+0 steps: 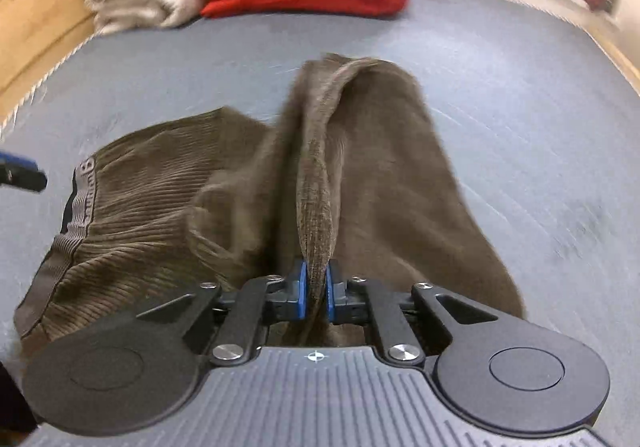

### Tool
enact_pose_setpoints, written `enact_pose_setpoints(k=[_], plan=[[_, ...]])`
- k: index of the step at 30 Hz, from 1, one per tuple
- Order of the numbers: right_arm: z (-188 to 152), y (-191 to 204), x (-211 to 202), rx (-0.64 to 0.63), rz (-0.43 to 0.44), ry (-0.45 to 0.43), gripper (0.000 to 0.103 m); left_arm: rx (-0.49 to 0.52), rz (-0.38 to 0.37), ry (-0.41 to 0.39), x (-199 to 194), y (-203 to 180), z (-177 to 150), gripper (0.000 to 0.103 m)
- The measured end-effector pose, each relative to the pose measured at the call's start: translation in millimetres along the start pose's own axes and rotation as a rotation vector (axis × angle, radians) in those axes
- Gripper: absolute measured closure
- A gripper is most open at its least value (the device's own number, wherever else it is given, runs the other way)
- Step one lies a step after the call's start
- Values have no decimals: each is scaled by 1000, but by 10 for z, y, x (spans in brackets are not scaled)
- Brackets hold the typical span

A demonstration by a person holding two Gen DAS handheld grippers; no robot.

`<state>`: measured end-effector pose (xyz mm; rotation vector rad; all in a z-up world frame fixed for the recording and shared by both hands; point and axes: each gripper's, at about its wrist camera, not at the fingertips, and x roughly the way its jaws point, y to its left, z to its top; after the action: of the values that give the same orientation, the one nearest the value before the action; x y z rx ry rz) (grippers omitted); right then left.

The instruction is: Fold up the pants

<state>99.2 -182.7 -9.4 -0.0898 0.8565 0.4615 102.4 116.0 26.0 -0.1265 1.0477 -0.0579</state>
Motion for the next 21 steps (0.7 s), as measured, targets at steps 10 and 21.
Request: enact_pose_setpoints(k=[10,21], plan=[[-1021,-1485,-363,249,-137,343,96,78,2,17,89,-270,-79,44],[-943,-1646,-649,299,-179,144,88,127,7,35,208,-463,-69,41]])
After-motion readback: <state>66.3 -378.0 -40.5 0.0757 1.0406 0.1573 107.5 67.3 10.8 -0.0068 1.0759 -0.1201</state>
